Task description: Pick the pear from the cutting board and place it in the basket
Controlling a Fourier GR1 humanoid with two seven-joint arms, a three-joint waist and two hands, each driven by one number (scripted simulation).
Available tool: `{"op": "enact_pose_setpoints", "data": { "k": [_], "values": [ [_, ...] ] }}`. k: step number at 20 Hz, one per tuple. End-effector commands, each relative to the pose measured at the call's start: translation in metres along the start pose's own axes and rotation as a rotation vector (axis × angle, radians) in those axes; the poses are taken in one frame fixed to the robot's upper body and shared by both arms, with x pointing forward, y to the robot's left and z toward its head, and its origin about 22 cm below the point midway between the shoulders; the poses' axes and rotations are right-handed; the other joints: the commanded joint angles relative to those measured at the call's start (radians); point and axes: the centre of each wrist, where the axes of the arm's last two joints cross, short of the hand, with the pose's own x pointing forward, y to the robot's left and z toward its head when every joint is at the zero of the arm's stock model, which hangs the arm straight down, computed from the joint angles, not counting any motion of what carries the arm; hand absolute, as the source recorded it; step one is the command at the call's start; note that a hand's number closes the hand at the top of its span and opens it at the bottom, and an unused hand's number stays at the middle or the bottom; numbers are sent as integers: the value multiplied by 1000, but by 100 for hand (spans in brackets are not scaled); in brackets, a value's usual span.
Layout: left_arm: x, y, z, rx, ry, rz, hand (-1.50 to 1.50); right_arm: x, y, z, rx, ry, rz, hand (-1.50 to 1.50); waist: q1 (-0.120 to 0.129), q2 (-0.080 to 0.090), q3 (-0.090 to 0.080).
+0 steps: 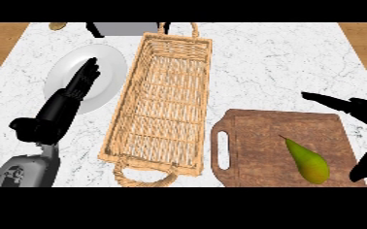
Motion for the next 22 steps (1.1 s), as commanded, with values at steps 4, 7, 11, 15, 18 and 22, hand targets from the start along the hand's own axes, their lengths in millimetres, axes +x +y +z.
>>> {"op": "enact_pose_setpoints", "data": {
  "k": [4,7,11,15,18,22],
  "values": [
    [-3,-12,-8,-15,19,4,0,3,-1,-15,22,-51,-1,-150,-1,0,0],
    [2,13,-20,14,-2,11,0,-8,-3,-10,-6,-86,-34,-150,-3,1,0],
    [6,-13,2,19,-6,-4,0,2,1,-9,12,-78,-41,-150,1,-1,0],
    [15,5,-22,-5,6,0,0,4,-2,-13,0,-51,-1,-150,-1,0,0],
    [0,8,-8,9,-10,5,0,-8,26,0,12,-31,19,-150,-3,0,0],
    [-11,9,10,-10,0,-12,0,-2,31,-6,30,-23,53,-150,-1,0,0]
  ]
}}
